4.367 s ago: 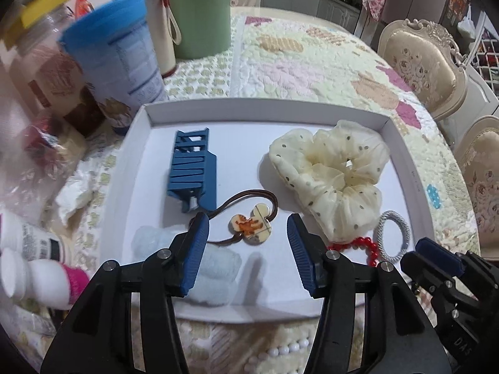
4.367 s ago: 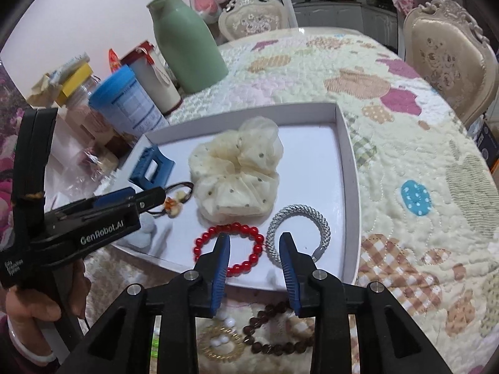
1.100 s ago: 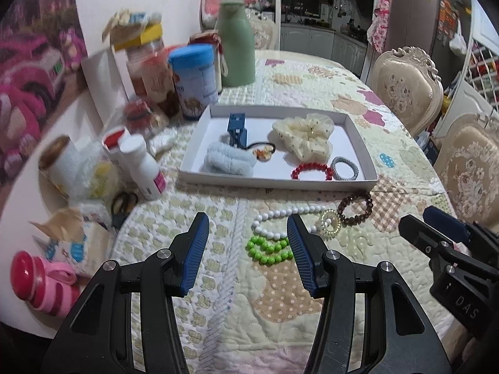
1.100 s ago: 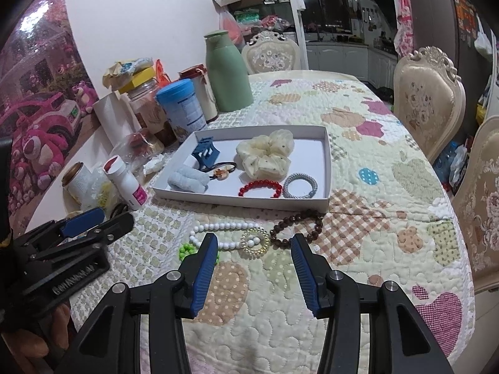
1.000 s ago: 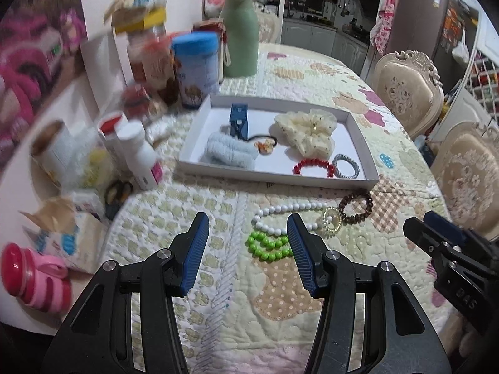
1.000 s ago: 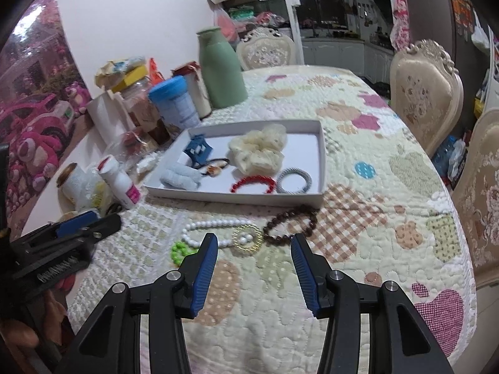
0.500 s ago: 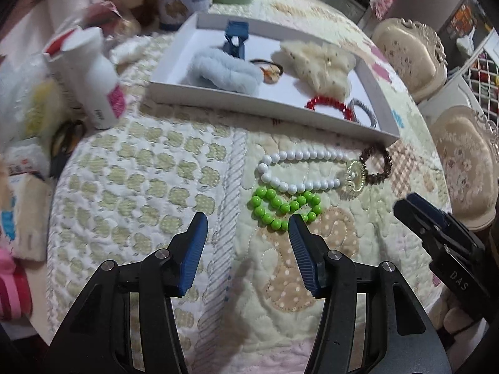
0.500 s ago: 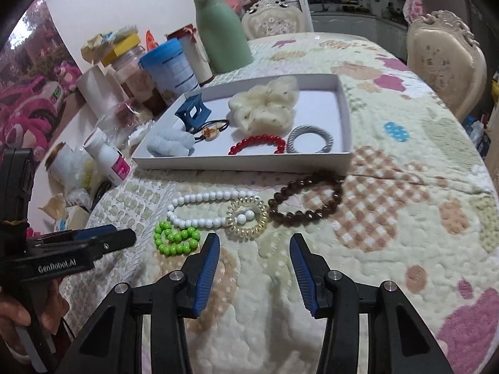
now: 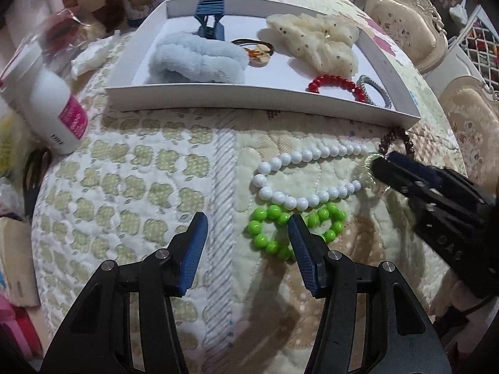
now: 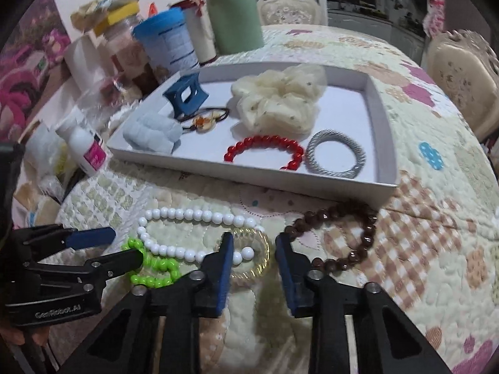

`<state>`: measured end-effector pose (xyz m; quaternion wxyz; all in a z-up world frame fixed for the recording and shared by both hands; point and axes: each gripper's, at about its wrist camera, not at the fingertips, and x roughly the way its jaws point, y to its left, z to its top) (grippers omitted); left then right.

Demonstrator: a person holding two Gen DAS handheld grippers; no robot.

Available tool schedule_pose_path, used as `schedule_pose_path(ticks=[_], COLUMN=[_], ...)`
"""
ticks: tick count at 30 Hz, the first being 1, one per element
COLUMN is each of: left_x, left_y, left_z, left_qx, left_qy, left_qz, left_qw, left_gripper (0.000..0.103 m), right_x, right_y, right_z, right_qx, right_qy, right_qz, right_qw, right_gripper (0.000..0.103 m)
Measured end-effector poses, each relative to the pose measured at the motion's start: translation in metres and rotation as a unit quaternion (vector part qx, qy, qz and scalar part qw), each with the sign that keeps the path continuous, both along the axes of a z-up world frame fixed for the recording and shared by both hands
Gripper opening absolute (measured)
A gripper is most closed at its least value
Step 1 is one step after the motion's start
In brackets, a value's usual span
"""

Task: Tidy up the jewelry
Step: 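Grasp the green bead bracelet with the left gripper while the right gripper grasps the gold coil hair tie, then carry the green bracelet and gold coil into the white tray and open both grippers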

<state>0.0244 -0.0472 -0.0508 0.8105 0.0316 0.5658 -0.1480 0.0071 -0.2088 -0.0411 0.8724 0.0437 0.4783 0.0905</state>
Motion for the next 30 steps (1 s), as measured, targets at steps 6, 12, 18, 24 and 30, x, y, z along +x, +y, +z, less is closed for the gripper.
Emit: schedule_pose_path(ticks=[6, 12, 18, 24, 30], left_x=[0.004, 0.007, -0.001, -0.002, 0.013], left_y=[0.001, 0.030, 0.039, 0.029, 0.015], left_z=[0.000, 0.011, 0.047, 0.091, 0.128], left_qx=[0.021, -0.038, -0.060, -0.059, -0.054], left_qy=[-0.027, -0.002, -0.024, -0.070, -0.113], left_qz=[-0.004, 0.018, 0.020, 0.010, 0.001], left_qw=[0.9994, 0.9991, 0.9977, 0.9958, 0.9921], left_gripper=[0.013, 0.008, 0.008, 0.008, 0.008], right_x=[-0.005, -0.022, -0.035, -0.038, -0.033], right_y=[0.001, -0.010, -0.019, -0.026, -0.031], right_z=[0.003, 0.027, 0.044, 0.064, 0.079], right_qx=[0.019, 0.059, 0.069, 0.071, 0.062], right_qy=[-0.002, -0.025, -0.039, -0.061, -0.074], right_qz=[0.008, -0.009, -0.015, -0.014, -0.011], right_qw=[1.000, 0.998, 0.997, 0.996, 0.995], right_gripper=[0.009, 0.009, 0.009, 0.009, 0.009])
